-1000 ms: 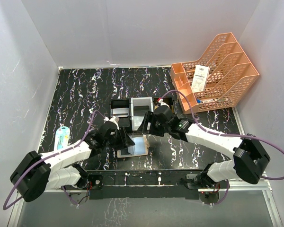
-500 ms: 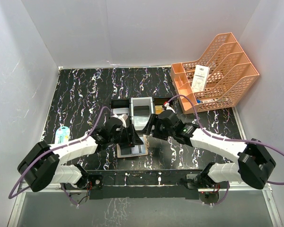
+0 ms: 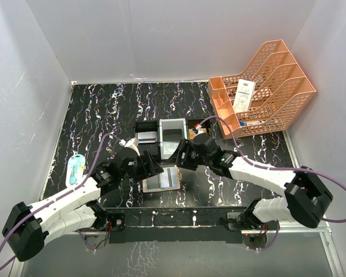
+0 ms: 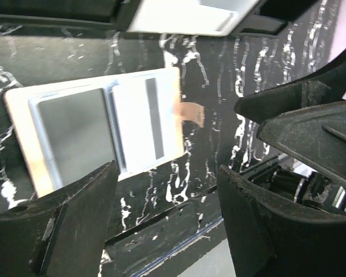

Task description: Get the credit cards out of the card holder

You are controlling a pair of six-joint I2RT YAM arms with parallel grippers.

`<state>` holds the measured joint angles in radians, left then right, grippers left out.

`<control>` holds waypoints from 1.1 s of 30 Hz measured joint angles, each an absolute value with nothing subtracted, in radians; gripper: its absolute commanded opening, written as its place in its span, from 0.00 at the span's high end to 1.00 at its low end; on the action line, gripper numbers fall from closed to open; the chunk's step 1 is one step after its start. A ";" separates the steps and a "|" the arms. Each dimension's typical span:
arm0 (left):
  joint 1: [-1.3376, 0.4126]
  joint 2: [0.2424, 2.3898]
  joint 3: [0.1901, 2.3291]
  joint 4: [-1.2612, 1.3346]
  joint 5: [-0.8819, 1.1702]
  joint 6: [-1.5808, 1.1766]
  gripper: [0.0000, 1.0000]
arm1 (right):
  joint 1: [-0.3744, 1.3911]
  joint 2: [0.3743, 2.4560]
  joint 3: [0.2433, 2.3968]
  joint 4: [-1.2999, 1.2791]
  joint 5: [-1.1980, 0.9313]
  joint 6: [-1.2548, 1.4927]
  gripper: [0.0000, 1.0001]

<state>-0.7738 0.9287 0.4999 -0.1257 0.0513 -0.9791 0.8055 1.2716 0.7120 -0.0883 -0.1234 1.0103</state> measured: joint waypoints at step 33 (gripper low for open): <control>-0.774 0.570 0.469 -0.331 -0.295 -1.018 0.02 | 0.804 1.453 0.739 0.044 -0.321 0.927 0.31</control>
<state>-0.7738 0.5697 0.4686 -0.3305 -0.2947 -1.0180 0.8043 1.4528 0.7395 0.0437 -0.3206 0.9272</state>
